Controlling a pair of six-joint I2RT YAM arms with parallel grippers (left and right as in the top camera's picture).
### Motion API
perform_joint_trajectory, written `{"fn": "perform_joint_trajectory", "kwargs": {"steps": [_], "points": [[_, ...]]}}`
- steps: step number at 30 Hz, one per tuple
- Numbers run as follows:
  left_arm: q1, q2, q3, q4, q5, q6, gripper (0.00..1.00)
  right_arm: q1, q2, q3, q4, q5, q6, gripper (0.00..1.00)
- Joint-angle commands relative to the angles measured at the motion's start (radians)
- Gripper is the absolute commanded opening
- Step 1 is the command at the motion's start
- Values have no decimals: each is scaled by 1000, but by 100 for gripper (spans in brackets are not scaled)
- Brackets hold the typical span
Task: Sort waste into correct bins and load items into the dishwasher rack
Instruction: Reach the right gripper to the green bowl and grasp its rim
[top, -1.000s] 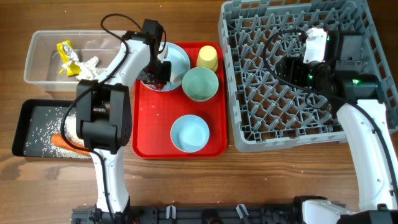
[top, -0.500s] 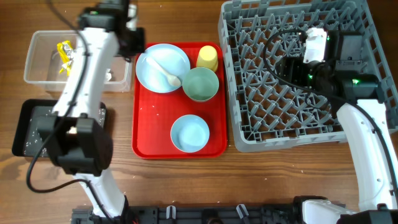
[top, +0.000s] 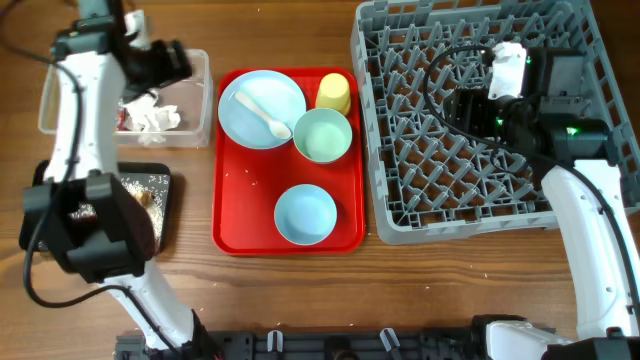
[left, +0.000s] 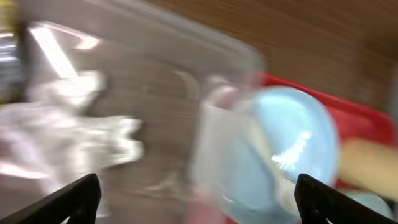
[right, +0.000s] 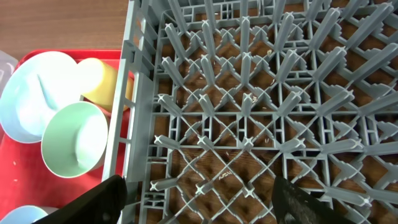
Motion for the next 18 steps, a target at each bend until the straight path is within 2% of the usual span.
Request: {"fn": "perform_joint_trajectory", "kwargs": {"steps": [1,4,8,12,15,18], "points": [[-161,4,-9,2,90,-22,100,-2,10,15,-4,14,2,77],[-266,14,-34,5,-14,-135,100,-2,10,15,-4,14,2,77],[-334,68,-52,32,-51,-255,100,-2,10,15,-5,14,2,77],[-343,76,-51,34,-51,-274,100,-2,10,15,3,-3,2,77],[-326,-23,-51,23,-52,-277,100,26,10,15,84,-147,13,75],[-280,-186,-51,-36,-165,-277,100,207,10,21,245,-162,111,72]]}}
